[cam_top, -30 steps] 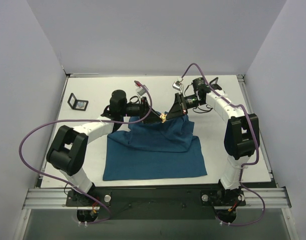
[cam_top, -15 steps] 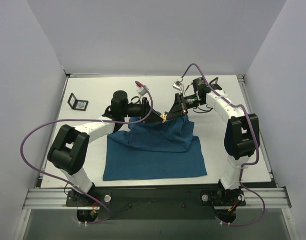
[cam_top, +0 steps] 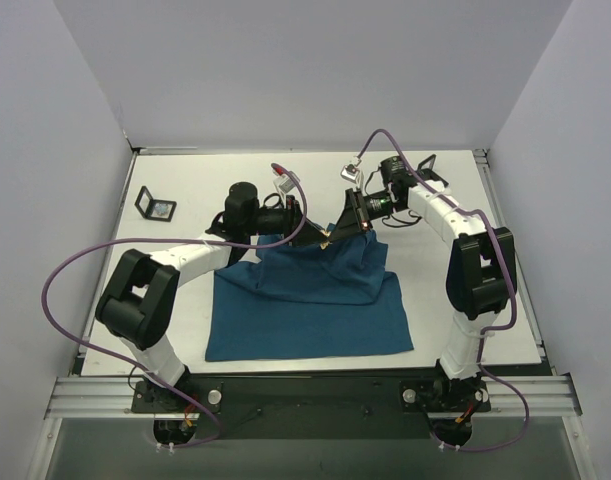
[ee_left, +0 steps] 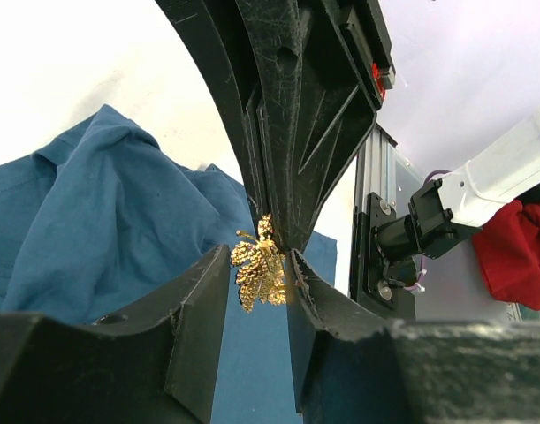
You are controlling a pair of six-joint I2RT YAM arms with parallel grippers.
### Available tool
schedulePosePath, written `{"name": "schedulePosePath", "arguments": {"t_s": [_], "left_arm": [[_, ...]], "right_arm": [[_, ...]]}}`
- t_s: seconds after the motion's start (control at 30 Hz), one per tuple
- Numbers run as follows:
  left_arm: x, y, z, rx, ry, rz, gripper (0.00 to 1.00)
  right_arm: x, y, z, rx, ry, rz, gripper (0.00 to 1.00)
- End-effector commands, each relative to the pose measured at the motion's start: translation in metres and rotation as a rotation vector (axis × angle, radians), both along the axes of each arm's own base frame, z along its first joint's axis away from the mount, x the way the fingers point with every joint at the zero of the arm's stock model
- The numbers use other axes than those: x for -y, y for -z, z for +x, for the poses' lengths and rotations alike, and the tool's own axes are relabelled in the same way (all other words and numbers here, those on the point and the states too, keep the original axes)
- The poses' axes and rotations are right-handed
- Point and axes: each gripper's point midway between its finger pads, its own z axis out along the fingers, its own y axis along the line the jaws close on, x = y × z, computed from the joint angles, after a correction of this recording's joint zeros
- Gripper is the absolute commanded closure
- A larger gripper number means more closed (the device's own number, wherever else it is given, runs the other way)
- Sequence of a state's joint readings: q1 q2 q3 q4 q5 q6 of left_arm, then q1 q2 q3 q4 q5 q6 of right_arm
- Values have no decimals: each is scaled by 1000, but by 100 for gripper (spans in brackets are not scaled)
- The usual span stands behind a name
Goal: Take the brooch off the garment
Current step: Close the brooch.
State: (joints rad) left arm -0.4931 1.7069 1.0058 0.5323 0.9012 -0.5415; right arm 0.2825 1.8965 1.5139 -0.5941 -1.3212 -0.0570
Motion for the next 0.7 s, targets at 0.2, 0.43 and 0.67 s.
{"name": "schedulePosePath", "arguments": {"t_s": [0.2, 0.43, 0.67], "left_arm": [[4, -13, 4, 41, 20, -39, 56], [5, -18, -1, 38, 49, -70, 51], [1, -24, -4, 20, 72, -116, 51]], "right_arm": [[2, -15, -4, -1, -16, 64, 100], [2, -17, -5, -4, -20, 75, 100], [4, -21, -4, -13, -17, 95, 100]]}}
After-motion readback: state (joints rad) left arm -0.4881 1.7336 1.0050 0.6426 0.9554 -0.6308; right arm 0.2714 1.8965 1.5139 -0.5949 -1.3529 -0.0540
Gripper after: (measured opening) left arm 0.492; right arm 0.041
